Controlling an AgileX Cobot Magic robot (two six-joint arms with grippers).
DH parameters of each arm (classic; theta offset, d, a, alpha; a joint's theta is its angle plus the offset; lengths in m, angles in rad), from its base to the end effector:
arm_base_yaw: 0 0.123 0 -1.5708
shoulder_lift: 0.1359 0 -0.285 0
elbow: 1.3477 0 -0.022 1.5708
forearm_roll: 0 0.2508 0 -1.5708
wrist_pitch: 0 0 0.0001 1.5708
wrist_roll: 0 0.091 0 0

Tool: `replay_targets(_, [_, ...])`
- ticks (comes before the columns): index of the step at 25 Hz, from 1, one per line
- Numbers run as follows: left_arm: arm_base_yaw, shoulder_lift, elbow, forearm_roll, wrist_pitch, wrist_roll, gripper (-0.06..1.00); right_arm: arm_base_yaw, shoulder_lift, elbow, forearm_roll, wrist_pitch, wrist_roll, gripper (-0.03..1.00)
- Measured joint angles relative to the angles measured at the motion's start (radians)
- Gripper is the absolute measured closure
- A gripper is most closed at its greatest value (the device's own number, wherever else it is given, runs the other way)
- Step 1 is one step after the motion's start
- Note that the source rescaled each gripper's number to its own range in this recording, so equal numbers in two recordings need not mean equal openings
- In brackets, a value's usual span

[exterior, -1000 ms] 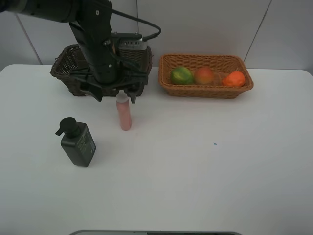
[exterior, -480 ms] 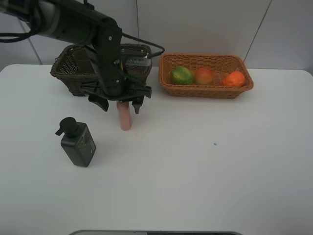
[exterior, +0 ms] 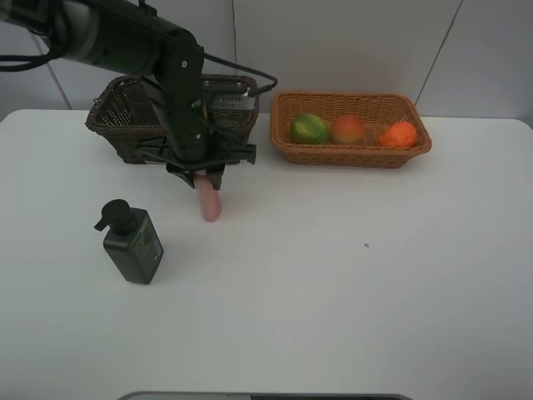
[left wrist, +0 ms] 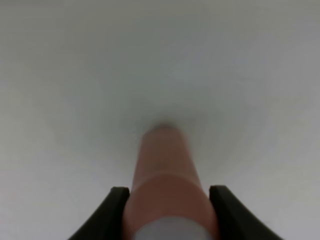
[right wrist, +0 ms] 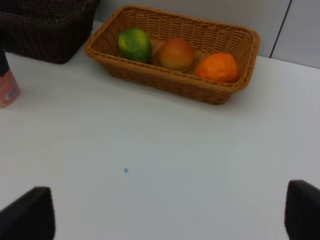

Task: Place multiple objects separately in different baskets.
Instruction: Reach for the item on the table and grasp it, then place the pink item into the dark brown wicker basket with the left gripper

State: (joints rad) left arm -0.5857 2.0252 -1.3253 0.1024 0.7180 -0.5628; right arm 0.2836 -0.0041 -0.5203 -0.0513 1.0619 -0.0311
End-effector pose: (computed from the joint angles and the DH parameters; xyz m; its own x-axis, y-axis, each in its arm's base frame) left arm 0.3352 -0.2150 0.1454 -0.9665 0.0824 -0.2430 0.0983 0.9937 -0.0544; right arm -0.0065 -0.0062 0.2829 -0.4032 -0.1759 -0.8980 -0.2638 0.9620 -0.0699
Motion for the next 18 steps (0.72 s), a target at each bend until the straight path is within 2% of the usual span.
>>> replay_targets(18, [0.0,0.0,0.0,0.0,-0.016,-0.001,0.53,0.0,0.0,0.0,0.0,0.0,0.0,-0.02])
